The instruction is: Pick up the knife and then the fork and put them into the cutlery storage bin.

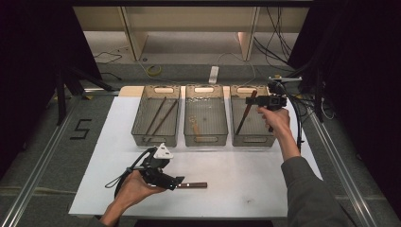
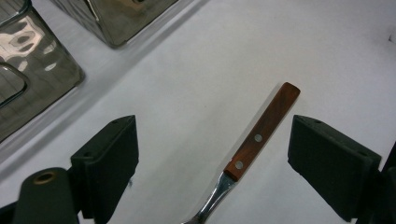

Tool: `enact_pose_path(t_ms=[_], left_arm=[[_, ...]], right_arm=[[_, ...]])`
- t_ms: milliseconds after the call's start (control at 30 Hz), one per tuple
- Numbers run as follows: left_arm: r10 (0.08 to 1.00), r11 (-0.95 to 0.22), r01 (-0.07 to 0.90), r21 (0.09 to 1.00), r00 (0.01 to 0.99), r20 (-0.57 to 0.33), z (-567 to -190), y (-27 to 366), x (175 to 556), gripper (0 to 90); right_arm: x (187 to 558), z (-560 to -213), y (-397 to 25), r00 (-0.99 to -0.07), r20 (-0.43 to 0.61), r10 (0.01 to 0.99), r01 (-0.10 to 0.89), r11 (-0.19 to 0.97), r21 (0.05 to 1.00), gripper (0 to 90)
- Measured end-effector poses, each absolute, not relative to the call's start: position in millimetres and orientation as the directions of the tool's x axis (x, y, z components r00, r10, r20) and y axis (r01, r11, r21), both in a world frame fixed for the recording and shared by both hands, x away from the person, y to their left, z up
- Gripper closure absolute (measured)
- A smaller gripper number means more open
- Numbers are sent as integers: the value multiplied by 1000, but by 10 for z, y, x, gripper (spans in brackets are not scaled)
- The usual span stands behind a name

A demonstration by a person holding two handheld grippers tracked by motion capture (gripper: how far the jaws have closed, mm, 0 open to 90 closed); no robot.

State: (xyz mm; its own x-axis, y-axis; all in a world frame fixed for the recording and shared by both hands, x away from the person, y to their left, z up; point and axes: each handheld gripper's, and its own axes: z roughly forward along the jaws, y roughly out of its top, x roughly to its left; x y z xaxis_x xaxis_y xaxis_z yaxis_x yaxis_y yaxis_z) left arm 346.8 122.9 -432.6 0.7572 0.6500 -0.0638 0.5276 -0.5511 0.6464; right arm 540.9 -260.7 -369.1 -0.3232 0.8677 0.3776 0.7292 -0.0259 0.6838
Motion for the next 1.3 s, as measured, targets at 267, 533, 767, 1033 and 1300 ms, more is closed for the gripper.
enact_pose_path(t_ms=[267, 533, 767, 1033, 1300], left_arm=[[651, -559, 531, 637, 757, -60, -4343, 1218, 3473, 160], [650, -562, 530, 636, 757, -57, -4348, 1225, 3477, 160], [651, -570, 540, 619, 757, -61, -4332, 1226, 3504, 162], [613, -638, 534, 555, 788, -54, -4364, 1123, 3538, 185], [577, -708, 523, 475, 816, -39, -4399, 1013, 3563, 238]], right_arm=[[5358, -3627, -2597, -322, 243, 915, 680, 45, 732, 498], [5270, -3609, -2586, -360, 262, 895, 673, 55, 738, 408], [4942, -3535, -2561, -463, 271, 844, 621, 91, 779, 351], [4315, -3554, -2511, -585, 263, 767, 537, 124, 835, 325], [3884, -3812, -2456, -633, 235, 737, 511, 171, 842, 314]])
